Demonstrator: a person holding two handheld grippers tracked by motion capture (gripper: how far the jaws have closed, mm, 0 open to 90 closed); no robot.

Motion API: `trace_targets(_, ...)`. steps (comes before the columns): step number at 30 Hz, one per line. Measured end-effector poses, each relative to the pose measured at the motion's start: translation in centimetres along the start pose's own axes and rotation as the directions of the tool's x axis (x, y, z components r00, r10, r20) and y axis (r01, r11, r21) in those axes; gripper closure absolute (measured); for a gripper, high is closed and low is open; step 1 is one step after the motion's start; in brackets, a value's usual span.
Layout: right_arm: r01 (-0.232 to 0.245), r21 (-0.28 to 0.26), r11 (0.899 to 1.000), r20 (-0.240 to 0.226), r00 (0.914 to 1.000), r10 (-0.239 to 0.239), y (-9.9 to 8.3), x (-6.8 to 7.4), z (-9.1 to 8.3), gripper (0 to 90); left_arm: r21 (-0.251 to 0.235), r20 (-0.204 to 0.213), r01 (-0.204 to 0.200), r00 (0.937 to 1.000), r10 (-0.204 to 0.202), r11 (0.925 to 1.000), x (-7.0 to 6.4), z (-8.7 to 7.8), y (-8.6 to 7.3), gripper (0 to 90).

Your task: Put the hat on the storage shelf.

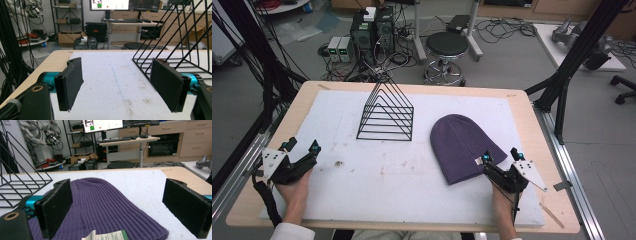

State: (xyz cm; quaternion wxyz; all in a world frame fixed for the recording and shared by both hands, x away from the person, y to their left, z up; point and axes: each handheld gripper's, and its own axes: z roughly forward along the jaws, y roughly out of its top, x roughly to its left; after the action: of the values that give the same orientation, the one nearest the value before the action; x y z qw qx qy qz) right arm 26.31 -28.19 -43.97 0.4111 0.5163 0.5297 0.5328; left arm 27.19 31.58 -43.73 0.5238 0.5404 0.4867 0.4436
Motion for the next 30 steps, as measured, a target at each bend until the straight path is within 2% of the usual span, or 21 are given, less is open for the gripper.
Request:
trace_targets(21,-0.016,0.012,1.0,0.007,0.9999,0.016,-0.03,-0.02,-0.04,8.4,0.0,0.009,0.005,0.9999,-0.005,1.0,-0.07,0.03,-0.01,26.6)
trace_targets(30,0.005,0.029,1.0,0.001,1.0,-0.006,0.17,0.02,0.02,8.4,0.002,0.014,0.028,0.9995,-0.028,0.9996,0.0,0.16,-0.08,26.6)
